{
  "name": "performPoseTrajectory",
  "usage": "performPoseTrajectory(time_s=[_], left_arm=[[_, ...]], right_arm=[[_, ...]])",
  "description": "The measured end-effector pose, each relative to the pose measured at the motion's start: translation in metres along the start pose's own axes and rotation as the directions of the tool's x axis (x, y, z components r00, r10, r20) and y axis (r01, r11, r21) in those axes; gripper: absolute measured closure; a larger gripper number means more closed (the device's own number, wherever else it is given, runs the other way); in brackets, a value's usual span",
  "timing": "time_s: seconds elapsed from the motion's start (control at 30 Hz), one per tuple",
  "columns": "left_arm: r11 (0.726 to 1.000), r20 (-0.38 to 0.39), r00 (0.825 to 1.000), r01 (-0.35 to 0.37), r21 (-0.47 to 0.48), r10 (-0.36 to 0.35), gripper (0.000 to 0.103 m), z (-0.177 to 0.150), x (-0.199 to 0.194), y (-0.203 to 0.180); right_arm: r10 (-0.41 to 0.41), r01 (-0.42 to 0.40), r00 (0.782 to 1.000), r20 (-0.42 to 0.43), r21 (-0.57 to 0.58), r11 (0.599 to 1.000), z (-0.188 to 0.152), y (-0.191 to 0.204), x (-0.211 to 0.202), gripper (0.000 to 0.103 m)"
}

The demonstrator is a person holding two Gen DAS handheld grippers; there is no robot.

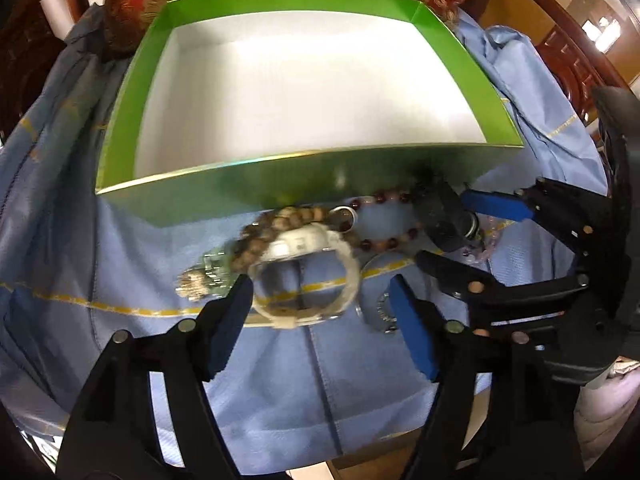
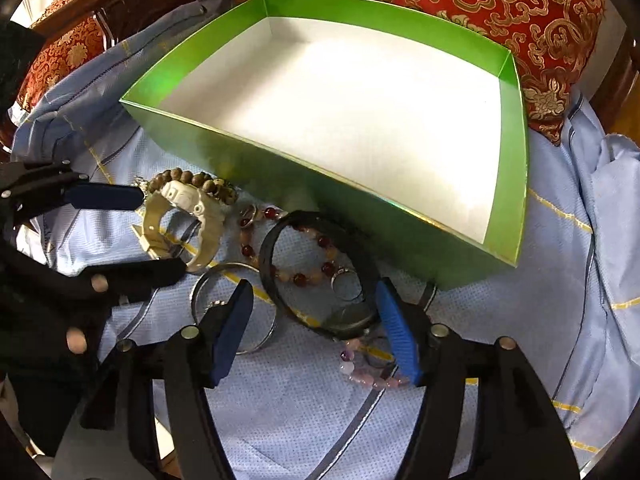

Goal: Organize jewelry
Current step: 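Grasp the white watch with the left tool while the right tool grasps the black watch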

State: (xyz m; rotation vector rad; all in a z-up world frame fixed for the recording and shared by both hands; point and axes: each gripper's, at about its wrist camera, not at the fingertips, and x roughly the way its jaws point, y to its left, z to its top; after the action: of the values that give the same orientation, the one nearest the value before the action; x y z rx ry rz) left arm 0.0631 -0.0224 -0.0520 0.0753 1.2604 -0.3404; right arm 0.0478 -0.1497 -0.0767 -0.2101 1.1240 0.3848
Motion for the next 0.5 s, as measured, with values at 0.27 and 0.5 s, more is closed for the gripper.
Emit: performPoseTrajectory(time_s=[0.27,0.5], left_arm=[[0.996,-0.026,0.997,0.067,-0.056,-0.068,0.092,0.0,0.01,0.006],[0.989,0.051,0.99,0.137,-0.062,-0.134,0.103,-0.001,-0.013,0.003]], right_arm=[[0.053,-0.052,0.999,0.014,-0.058,0.997,-0.007,0.008,0.0,0.095],[0.103,-0.1,0.993,0.056,-0.056,0.993,-0.012,0.004,-0.025,0.1]])
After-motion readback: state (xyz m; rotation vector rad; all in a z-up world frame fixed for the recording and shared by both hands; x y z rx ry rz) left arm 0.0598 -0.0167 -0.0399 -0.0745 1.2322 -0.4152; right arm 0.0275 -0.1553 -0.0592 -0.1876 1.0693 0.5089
